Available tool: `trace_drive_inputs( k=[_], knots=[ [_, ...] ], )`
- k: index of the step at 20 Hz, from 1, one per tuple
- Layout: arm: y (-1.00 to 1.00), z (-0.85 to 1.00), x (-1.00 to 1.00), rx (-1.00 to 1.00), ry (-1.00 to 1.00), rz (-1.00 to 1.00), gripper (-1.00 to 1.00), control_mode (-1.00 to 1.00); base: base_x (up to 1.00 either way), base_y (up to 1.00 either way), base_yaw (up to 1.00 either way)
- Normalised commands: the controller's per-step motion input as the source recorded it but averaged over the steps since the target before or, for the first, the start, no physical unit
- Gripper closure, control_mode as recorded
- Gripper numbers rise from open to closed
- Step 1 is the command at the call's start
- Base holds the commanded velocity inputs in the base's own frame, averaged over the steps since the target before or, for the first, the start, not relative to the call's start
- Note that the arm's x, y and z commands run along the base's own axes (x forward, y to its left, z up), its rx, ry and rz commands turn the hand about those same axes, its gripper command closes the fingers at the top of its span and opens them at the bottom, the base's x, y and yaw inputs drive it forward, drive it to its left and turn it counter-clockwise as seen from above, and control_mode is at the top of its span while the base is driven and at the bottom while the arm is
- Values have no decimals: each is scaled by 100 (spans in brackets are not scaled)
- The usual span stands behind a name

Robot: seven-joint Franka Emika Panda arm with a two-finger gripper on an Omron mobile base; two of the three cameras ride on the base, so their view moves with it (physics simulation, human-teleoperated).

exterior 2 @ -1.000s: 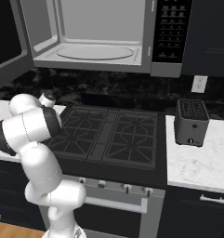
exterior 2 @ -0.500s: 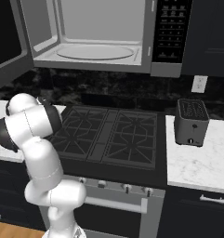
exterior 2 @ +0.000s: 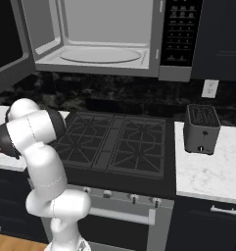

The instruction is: Open the microwave, place the bowl with waffle inside the microwave, then close the microwave door and turn it on.

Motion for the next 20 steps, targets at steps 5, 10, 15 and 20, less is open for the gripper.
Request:
trace_drive_inputs(
  k=[5,10,15,20],
  knots=[
    [12,-22,8,0,0,0,-100,-100,0,0,0],
    [20,-31,25,0,0,0,-100,-100,0,0,0],
    [15,-29,20,0,0,0,-100,-100,0,0,0],
    [16,-27,14,0,0,0,100,-100,0,0,0]
  ],
)
